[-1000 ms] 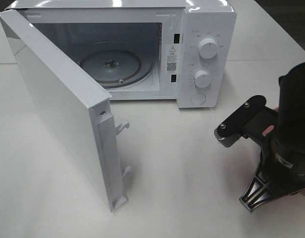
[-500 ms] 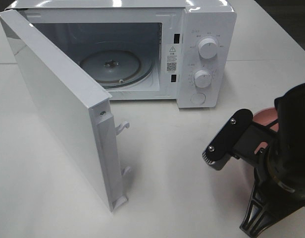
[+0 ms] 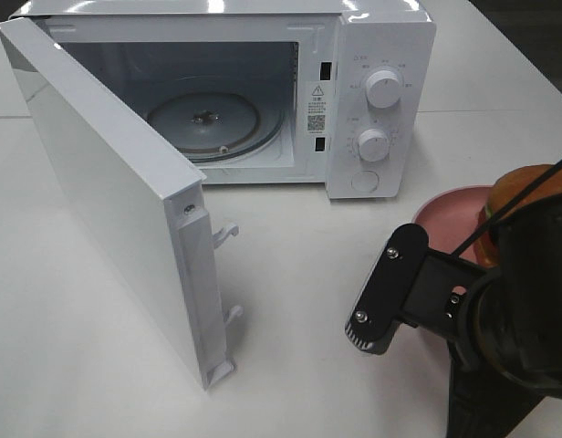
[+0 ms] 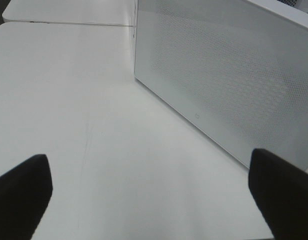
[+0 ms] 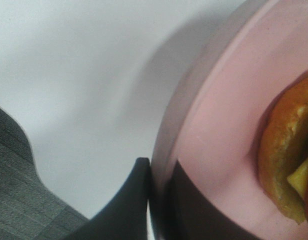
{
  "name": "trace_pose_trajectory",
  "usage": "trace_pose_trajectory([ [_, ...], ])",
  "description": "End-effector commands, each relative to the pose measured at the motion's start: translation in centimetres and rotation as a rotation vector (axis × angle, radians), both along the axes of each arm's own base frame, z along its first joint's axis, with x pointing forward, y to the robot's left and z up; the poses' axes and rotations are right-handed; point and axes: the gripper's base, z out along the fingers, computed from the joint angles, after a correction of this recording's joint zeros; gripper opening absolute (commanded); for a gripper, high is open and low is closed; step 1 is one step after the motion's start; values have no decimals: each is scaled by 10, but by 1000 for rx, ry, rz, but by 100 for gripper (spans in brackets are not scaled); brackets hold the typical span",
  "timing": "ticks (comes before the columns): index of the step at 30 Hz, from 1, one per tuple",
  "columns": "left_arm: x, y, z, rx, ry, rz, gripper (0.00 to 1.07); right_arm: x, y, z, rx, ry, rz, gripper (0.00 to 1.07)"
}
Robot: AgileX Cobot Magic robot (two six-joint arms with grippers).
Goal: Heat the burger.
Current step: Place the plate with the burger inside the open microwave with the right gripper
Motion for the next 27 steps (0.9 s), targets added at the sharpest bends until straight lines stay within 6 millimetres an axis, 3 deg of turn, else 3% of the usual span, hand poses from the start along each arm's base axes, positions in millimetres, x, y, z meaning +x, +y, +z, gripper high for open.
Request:
trace_pose_trajectory([
  [1, -2, 0, 0, 0, -22, 0, 100, 2, -2, 5, -67, -45, 72, 1],
  [27, -2, 0, 0, 0, -22, 0, 100, 7, 11, 4, -115, -19, 440, 1],
])
